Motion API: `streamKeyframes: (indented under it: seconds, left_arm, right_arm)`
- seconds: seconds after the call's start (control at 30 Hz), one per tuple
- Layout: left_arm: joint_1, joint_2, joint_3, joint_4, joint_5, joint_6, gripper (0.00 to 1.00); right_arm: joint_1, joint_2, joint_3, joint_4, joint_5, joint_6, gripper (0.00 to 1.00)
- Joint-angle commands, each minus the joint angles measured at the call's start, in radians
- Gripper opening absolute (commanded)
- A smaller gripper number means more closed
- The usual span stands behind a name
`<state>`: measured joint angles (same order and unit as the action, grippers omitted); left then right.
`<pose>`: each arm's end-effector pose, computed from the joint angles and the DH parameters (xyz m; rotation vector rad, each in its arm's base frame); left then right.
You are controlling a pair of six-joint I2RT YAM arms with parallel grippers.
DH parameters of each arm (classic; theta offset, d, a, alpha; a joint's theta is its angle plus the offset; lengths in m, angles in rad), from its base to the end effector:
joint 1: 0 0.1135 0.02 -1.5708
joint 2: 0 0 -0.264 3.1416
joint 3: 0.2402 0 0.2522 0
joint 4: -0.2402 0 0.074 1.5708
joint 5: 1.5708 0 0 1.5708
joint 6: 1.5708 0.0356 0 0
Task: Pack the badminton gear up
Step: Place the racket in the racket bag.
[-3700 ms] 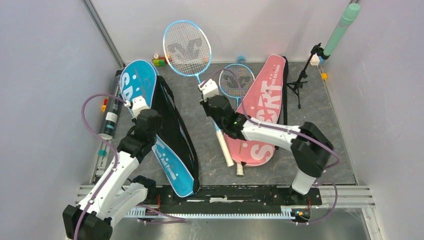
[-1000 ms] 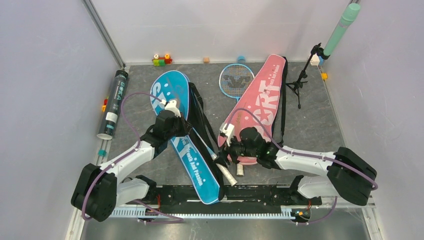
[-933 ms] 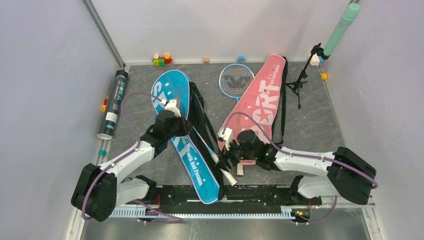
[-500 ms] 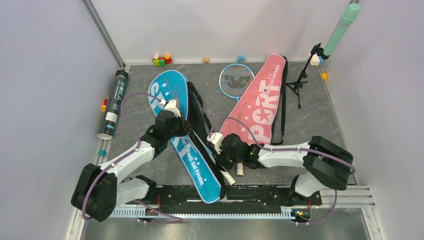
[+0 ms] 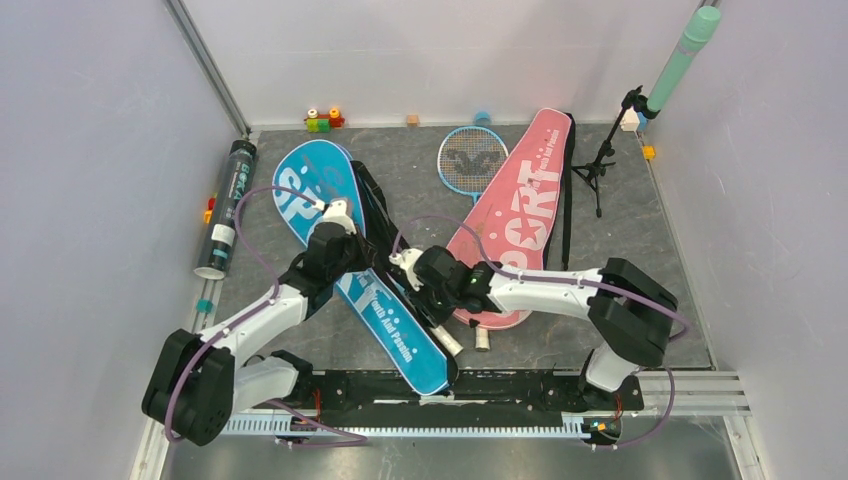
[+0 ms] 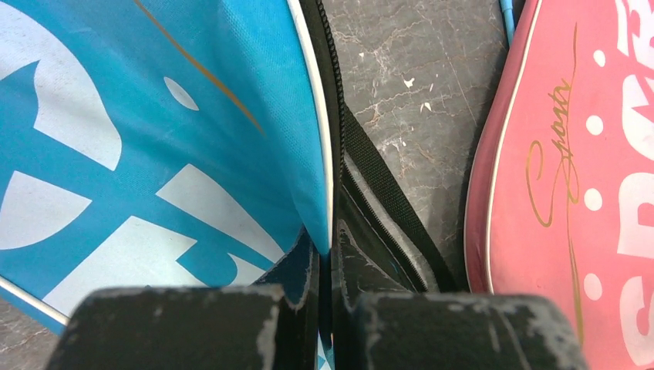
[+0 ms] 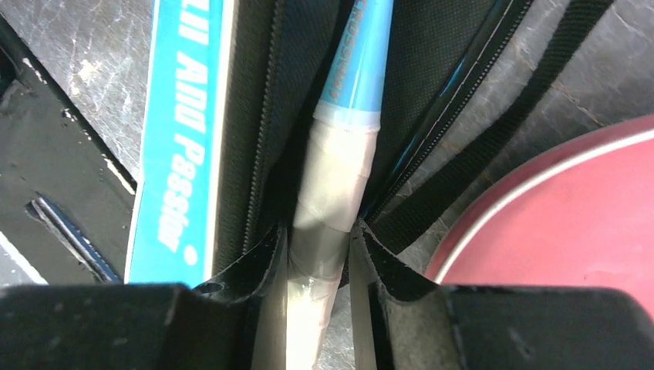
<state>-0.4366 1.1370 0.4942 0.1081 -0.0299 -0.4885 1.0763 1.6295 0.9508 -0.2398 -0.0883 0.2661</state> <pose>0.2137 -0.0986 0.1984 -0.0740 2.1478 -0.5178 0.1540 0.2922 0.1830 -1.0648 2.3843 0.6395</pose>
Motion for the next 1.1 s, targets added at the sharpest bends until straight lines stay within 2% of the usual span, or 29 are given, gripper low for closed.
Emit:
streamKeyframes:
  seconds: [0.0,0.17,0.3,0.5,0.63,0.73,0.87,1.0,1.07]
  left_arm:
    - [-0.069,-0.059,-0.054,0.084,0.184,-0.04,0.02]
    - [-0.092,-0.131,-0.138,0.136,0.24,-0.097,0.02]
    - [-0.094,-0.167,-0.154,0.077,0.205,-0.099,0.02]
    - [-0.094,-0.157,-0.104,0.018,0.094,-0.062,0.02]
    - [-0.097,-0.093,-0.056,0.031,0.094,-0.053,0.02]
    - [-0.101,-0.045,-0.048,0.082,0.146,-0.066,0.02]
    - [-0.118,-0.01,-0.063,0.166,0.208,-0.095,0.02]
    - [-0.138,-0.008,-0.091,0.229,0.257,-0.113,0.02]
    - [-0.139,-0.019,-0.112,0.273,0.304,-0.125,0.02]
  right_arm:
    - [-0.001,0.046,0.21,0.223,-0.047,-0.041,0.0]
    - [-0.024,0.091,0.296,0.231,-0.12,-0.032,0.0]
    - [-0.035,0.066,0.369,0.149,-0.014,-0.142,0.0]
    - [-0.035,0.034,0.417,-0.079,0.258,-0.292,0.0]
    - [-0.034,-0.001,0.388,-0.115,0.244,-0.305,0.0]
    - [-0.035,-0.032,0.326,-0.022,0.201,-0.268,0.0]
    - [-0.036,-0.049,0.227,0.22,0.092,-0.107,0.0]
    - [-0.039,-0.03,0.128,0.531,-0.133,0.034,0.0]
    - [-0.039,0.011,0.121,0.633,-0.245,0.057,0.0]
